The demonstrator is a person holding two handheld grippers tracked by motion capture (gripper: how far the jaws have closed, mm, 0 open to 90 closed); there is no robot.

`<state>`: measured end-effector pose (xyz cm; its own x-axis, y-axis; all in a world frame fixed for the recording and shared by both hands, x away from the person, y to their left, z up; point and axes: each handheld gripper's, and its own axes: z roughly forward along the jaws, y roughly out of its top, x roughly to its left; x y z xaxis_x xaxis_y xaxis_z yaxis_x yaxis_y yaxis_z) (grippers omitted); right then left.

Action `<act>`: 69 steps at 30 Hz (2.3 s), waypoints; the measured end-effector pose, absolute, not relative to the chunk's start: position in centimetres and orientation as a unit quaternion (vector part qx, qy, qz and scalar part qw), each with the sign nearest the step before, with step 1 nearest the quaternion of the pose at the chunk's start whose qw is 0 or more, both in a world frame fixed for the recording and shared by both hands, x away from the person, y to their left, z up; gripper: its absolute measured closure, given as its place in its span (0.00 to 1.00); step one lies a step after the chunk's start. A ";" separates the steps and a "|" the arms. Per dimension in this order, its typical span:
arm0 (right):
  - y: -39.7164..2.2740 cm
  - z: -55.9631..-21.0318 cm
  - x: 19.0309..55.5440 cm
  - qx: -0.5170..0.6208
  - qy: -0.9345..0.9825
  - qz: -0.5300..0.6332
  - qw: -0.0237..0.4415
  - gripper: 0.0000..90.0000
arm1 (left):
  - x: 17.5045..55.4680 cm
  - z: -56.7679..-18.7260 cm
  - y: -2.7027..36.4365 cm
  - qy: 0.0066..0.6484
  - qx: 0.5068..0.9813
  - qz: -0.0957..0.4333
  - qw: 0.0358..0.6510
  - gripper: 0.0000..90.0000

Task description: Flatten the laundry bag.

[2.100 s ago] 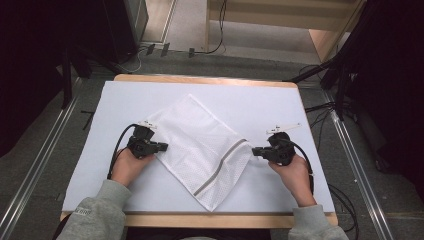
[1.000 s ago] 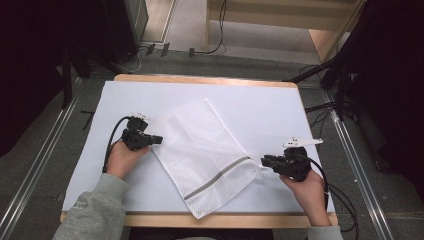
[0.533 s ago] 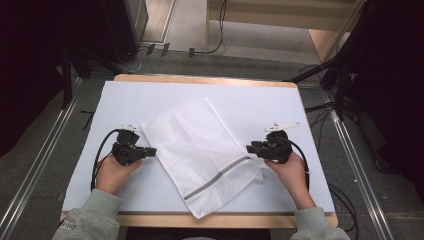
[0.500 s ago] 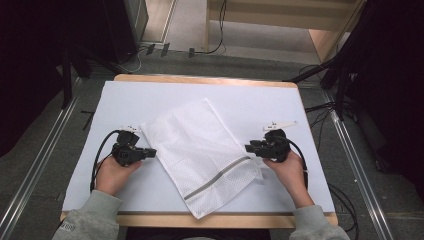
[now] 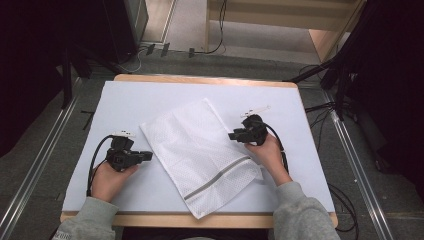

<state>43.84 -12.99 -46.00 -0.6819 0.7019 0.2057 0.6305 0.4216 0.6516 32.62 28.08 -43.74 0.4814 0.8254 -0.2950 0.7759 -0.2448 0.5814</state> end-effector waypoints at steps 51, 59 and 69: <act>-20.8 -45.8 43.0 0.508 0.771 0.366 0.117 0.84 | 36.5 -45.6 18.5 0.438 0.828 0.018 0.350 0.58; -21.3 -45.2 40.4 0.498 0.774 0.373 0.116 0.82 | 36.5 -45.9 17.4 0.416 0.840 0.051 0.343 0.81; -21.5 -44.5 38.0 0.489 0.775 0.386 0.106 0.82 | 37.9 -45.2 18.8 0.425 0.838 0.036 0.341 1.00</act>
